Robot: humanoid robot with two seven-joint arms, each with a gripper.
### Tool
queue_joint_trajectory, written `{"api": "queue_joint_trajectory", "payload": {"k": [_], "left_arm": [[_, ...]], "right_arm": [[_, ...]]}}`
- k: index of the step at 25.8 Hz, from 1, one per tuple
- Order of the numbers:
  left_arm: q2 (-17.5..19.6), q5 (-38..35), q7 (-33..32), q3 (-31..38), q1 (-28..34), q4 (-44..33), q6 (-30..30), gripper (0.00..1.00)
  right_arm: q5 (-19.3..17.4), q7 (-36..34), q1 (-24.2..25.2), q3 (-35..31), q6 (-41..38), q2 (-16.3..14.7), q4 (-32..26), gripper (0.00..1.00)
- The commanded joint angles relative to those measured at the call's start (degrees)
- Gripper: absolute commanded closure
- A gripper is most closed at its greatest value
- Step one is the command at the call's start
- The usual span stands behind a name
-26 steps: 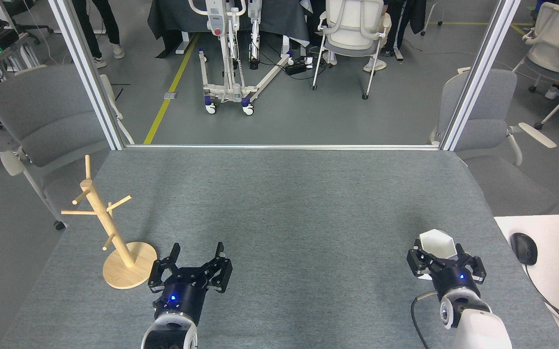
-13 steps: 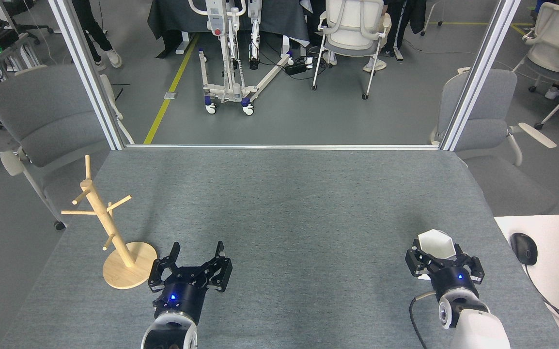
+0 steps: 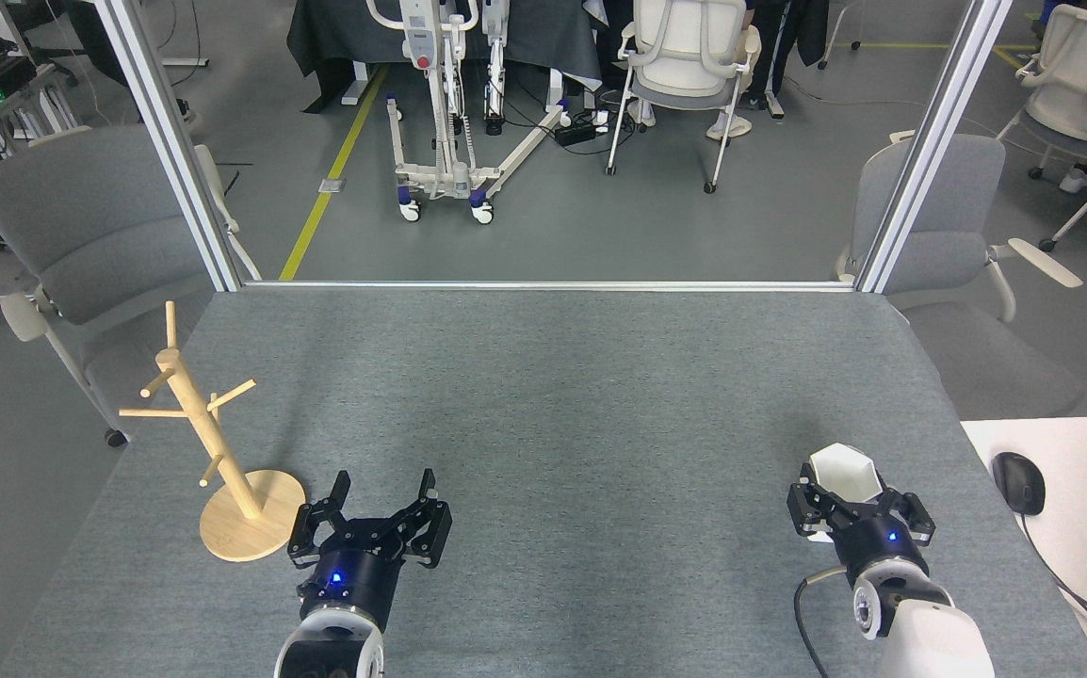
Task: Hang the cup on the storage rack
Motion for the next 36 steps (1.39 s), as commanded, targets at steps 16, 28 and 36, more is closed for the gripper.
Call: {"api": "queue_joint_trajectory", "payload": {"k": [16, 28, 36], "left_arm": [[0.00, 0.00, -0.03, -0.02, 0.09, 0.00, -0.09, 0.00], [0.44, -0.35, 2.78, -0.46, 0.18, -1.58, -1.93, 0.00], [1.41, -3.69, 5.07, -8.98, 1.41, -8.53, -9.84, 0.01]], "right_arm": [[-7.32, 31.60, -0.61, 0.53, -0.74, 0.92, -36.35, 0.92], [-6.79, 47.41, -1.58, 21.97, 20.53, 6.19, -49.62, 0.99], [-6.62, 55.59, -4.21, 29.00, 23.60, 8.30, -50.76, 0.99]]}}
